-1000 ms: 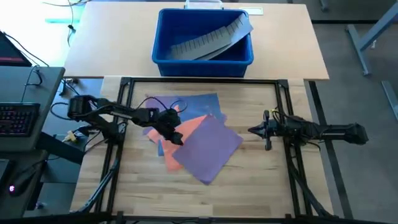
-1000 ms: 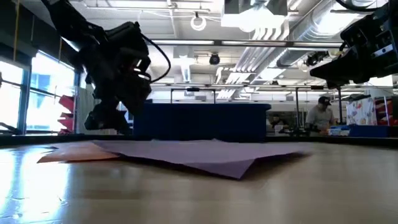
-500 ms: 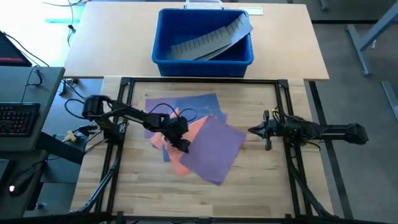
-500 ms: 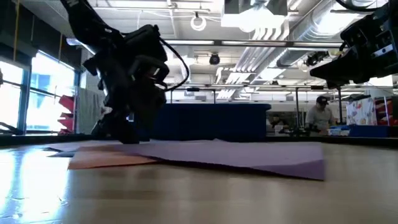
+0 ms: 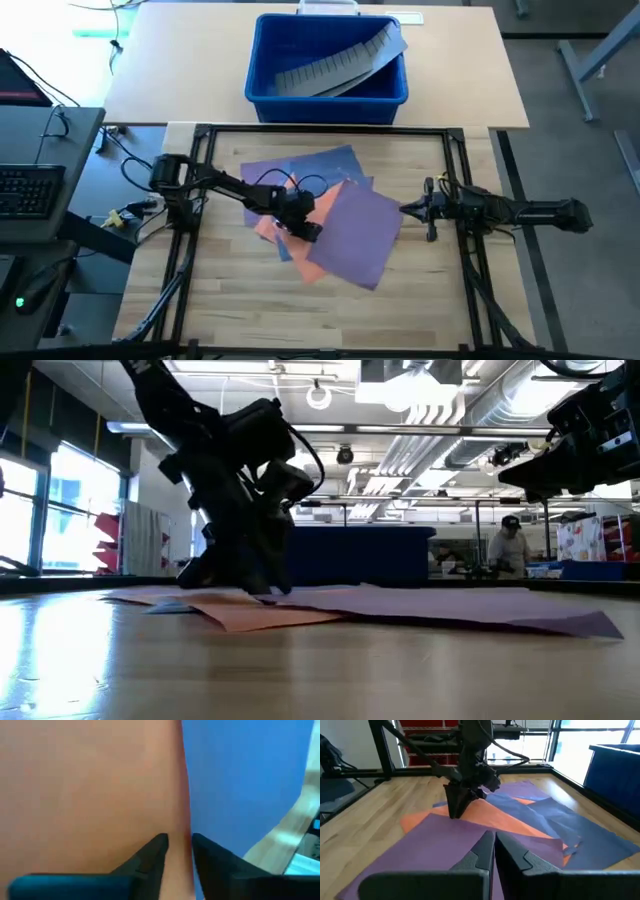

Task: Organize paper
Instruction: Move the purple paper to the bottom right of the table

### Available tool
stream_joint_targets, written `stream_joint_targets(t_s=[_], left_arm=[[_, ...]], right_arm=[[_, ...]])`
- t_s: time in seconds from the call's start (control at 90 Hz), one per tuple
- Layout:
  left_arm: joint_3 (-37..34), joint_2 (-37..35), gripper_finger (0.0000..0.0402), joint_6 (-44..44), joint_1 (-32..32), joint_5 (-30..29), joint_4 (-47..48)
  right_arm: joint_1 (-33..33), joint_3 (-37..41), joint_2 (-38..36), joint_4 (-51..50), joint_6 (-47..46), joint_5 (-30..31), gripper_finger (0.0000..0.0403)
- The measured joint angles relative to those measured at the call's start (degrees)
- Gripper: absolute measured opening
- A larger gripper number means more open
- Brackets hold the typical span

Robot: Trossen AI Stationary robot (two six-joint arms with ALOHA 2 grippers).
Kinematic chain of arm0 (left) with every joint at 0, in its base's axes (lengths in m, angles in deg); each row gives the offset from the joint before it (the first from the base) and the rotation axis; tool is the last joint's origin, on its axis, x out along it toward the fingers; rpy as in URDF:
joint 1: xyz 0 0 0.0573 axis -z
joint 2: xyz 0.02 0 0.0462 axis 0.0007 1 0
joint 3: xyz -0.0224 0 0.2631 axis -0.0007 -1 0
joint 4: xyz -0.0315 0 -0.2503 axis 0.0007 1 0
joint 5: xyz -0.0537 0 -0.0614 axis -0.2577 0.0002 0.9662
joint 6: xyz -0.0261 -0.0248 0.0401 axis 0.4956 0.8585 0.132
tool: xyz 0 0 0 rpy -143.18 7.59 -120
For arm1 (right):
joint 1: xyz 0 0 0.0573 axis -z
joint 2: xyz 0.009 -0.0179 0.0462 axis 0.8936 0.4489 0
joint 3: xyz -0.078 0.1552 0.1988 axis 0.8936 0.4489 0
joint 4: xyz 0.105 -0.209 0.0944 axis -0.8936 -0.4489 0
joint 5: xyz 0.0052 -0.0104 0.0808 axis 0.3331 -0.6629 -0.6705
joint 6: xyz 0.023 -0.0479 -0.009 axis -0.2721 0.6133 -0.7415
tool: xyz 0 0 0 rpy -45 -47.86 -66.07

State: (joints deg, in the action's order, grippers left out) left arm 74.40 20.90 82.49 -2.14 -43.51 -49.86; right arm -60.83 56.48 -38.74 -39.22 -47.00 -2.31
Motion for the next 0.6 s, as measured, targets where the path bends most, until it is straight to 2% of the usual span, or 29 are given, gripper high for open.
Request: stream_joint_targets(t_s=[0.111,0.278,0.422,0.6], left_arm=[[-0.6,-3.4,0.0007,-0.5,-0.1,-3.1,6.4],[-1.3,-12.6,0.0015,1.0,0.1,-9.4,12.6],[-0.8,-18.5,0.0009,-1.5,0.9,-7.2,6.4],[-0.8,-15.1,0.0001,-3.3,1.5,-4.4,3.4]], right_arm=[[0.0,0.0,0.0,0.0,0.0,0.0,0.0000],[0.0,0.0,0.0,0.0,0.0,0.0,0.0000],[0.0,0.0,0.0,0.0,0.0,0.0,0.0000],[0.0,0.0,0.0,0.0,0.0,0.0,0.0000]])
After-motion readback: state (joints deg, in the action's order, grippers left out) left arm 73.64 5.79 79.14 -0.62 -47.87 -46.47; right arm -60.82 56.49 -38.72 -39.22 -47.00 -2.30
